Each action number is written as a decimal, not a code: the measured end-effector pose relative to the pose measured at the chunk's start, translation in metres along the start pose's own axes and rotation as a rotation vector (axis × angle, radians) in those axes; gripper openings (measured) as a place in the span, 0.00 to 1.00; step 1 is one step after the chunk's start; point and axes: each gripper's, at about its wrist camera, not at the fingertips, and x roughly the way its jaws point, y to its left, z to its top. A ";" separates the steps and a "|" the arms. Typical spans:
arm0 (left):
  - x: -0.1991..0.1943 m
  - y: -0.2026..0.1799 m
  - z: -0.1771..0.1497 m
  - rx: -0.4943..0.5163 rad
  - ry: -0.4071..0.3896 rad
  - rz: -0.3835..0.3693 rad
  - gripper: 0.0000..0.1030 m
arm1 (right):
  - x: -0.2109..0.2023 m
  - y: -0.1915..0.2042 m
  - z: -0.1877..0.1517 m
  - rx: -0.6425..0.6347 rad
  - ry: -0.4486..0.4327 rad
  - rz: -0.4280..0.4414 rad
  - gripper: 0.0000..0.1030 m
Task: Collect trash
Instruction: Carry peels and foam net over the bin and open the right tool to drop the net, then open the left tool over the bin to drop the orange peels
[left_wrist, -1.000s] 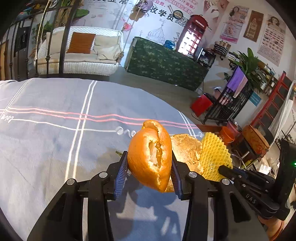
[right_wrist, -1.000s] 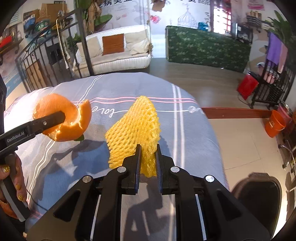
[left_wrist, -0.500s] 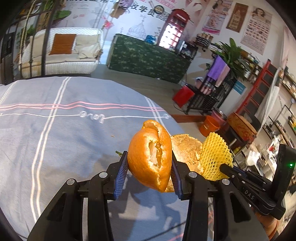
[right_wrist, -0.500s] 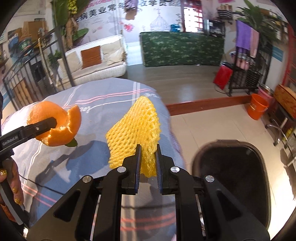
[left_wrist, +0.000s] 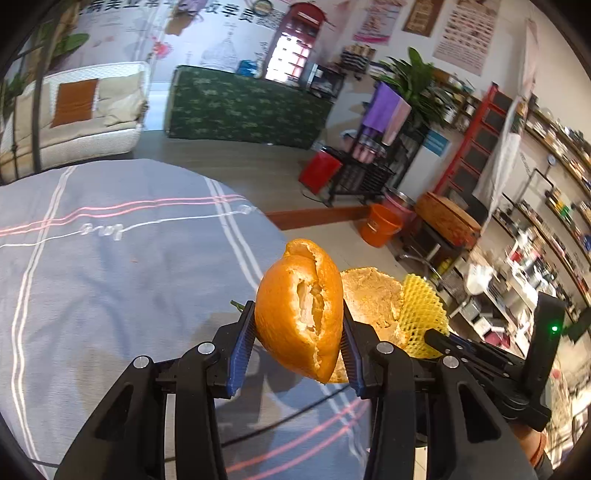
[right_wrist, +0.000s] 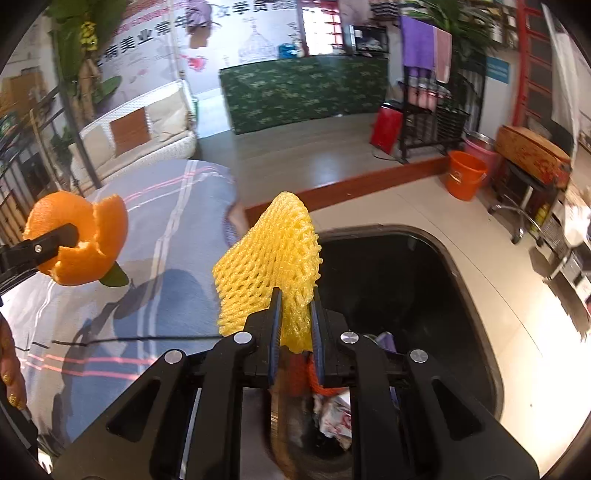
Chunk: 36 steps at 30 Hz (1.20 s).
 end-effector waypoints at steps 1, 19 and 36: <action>0.002 -0.005 -0.001 0.009 0.004 -0.010 0.41 | 0.000 -0.005 -0.002 0.009 0.003 -0.010 0.15; 0.049 -0.073 -0.019 0.144 0.115 -0.147 0.41 | 0.008 -0.065 -0.031 0.155 0.024 -0.125 0.65; 0.103 -0.116 -0.044 0.278 0.258 -0.178 0.42 | -0.019 -0.119 -0.035 0.223 -0.045 -0.260 0.67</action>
